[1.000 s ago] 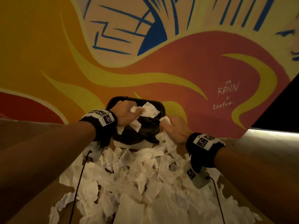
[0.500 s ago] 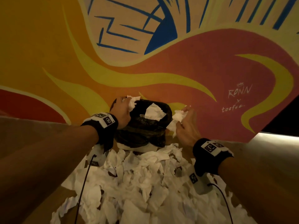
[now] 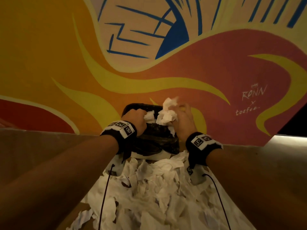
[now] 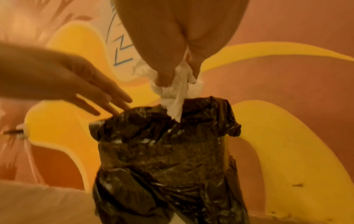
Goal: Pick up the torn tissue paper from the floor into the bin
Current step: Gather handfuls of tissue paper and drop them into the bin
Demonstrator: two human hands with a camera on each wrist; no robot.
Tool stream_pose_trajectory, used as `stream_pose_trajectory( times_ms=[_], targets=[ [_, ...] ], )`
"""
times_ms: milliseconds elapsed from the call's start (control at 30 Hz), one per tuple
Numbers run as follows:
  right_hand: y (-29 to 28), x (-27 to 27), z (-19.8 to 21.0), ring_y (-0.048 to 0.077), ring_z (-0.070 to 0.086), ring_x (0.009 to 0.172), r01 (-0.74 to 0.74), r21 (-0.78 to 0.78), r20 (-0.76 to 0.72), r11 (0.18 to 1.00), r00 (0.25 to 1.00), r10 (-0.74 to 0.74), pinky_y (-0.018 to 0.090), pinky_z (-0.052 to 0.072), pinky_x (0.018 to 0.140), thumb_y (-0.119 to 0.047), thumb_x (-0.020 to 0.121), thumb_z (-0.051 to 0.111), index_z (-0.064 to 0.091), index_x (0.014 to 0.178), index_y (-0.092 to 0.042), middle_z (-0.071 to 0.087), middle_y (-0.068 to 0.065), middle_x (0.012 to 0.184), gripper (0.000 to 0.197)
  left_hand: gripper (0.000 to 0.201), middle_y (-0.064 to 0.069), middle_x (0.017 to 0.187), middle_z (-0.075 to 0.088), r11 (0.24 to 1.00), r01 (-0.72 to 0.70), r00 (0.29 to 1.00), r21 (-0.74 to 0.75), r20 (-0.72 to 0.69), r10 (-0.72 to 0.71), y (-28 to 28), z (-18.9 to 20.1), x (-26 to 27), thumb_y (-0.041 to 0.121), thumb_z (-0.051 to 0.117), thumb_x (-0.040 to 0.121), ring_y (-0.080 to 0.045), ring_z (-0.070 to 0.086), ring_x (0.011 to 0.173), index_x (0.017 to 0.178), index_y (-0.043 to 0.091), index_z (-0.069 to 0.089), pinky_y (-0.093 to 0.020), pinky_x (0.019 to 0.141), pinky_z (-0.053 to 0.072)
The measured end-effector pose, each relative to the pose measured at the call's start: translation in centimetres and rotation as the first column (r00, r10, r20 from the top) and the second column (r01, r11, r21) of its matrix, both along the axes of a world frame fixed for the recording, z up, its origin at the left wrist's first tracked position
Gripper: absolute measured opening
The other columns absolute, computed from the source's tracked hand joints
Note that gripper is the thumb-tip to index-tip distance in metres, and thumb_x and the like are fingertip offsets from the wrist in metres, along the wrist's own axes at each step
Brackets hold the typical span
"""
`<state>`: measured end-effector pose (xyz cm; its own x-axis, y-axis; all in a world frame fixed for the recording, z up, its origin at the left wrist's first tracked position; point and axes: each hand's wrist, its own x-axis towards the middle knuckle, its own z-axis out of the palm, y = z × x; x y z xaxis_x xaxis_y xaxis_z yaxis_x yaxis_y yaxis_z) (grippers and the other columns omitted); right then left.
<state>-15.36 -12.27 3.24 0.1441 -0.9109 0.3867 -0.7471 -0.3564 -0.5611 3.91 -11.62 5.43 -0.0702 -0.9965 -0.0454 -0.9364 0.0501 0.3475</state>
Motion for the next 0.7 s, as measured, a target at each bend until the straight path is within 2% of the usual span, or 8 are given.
stream_pose_trajectory(
  times_ms=[67,133,200,267,400,500,567,700],
  targets=[
    [-0.8,0.6,-0.6,0.028,0.050,0.109,-0.028,0.041,-0.086,0.999,0.996,0.031,0.003,0.037,0.076,-0.003,0.092,0.049,0.057,0.126,-0.006,0.046,0.021,0.130,0.035,0.043,-0.012,0.122,0.061,0.999,0.020,1.000,-0.047,-0.019,-0.021,0.5,0.0,0.3,0.019,0.043,0.096,-0.035,0.061,0.100,0.138,0.019,0.047,-0.035,0.069,0.048],
    [-1.3,0.7,-0.8,0.035,0.052,0.109,0.031,0.108,-0.325,0.994,0.946,0.006,0.029,0.042,0.091,-0.013,0.094,0.049,0.061,0.125,-0.015,0.055,0.018,0.122,0.033,0.038,-0.010,0.126,0.060,0.993,0.035,0.998,-0.113,-0.050,-0.041,0.9,0.1,0.8,0.020,0.044,0.095,-0.031,0.062,0.100,0.132,0.020,0.053,-0.034,0.071,0.048],
    [-1.1,0.7,-0.7,0.034,0.056,0.109,0.109,0.164,-0.537,0.980,0.843,-0.003,0.046,0.033,0.104,-0.023,0.098,0.042,0.052,0.132,-0.020,0.064,0.012,0.114,0.036,0.035,-0.007,0.125,0.062,0.985,0.032,0.995,-0.169,-0.085,-0.046,1.1,0.2,1.3,0.019,0.045,0.093,-0.028,0.062,0.096,0.125,0.020,0.058,-0.032,0.070,0.049],
    [-0.7,0.8,-0.8,0.034,0.058,0.108,0.152,0.192,-0.508,0.970,0.860,-0.035,0.053,0.024,0.110,-0.029,0.098,0.038,0.043,0.136,-0.019,0.067,0.010,0.108,0.040,0.031,-0.007,0.119,0.065,0.974,0.010,0.993,-0.224,-0.112,-0.036,1.3,0.3,1.4,0.019,0.047,0.091,-0.028,0.061,0.096,0.118,0.019,0.061,-0.035,0.075,0.052],
    [-0.1,0.0,-0.5,0.030,0.051,0.101,0.236,-0.001,-0.343,0.972,0.913,-0.222,0.047,0.037,0.093,-0.040,0.095,0.043,0.055,0.096,-0.022,0.054,0.007,0.108,0.022,0.023,-0.005,0.113,0.065,0.958,-0.038,0.980,-0.283,-0.197,-0.019,1.0,0.1,0.7,0.020,0.049,0.088,-0.029,0.057,0.103,0.107,0.019,0.062,-0.043,0.085,0.051],
    [0.5,-0.8,-0.2,0.023,0.053,0.085,0.168,0.188,-0.449,0.968,0.891,-0.067,0.052,0.032,0.096,-0.044,0.098,0.030,0.047,0.063,-0.024,0.055,-0.001,0.075,0.044,0.015,-0.003,0.105,0.066,0.947,-0.051,0.967,-0.318,-0.253,-0.033,0.7,0.0,-0.9,0.022,0.053,0.084,-0.030,0.058,0.099,0.096,0.022,0.062,-0.045,0.087,0.049],
    [1.2,-1.3,-0.3,0.021,0.053,0.095,0.105,0.233,-0.464,0.967,0.886,0.015,0.049,0.028,0.097,-0.043,0.099,0.027,0.052,0.069,-0.024,0.058,-0.002,0.078,0.044,0.011,-0.001,0.101,0.067,0.947,-0.022,0.958,-0.320,-0.278,-0.071,0.8,0.0,-2.2,0.023,0.054,0.083,-0.028,0.059,0.094,0.091,0.025,0.060,-0.045,0.086,0.050],
    [3.2,-3.7,0.7,0.019,0.052,0.114,-0.007,0.089,-0.305,0.996,0.952,0.034,0.042,0.037,0.095,-0.034,0.099,0.033,0.064,0.113,-0.021,0.065,-0.002,0.117,0.037,0.010,0.000,0.095,0.066,0.937,0.081,0.914,-0.339,-0.351,-0.206,1.2,-0.1,-4.9,0.016,0.053,0.085,-0.022,0.058,0.086,0.088,0.020,0.062,-0.038,0.077,0.052]
  ],
)
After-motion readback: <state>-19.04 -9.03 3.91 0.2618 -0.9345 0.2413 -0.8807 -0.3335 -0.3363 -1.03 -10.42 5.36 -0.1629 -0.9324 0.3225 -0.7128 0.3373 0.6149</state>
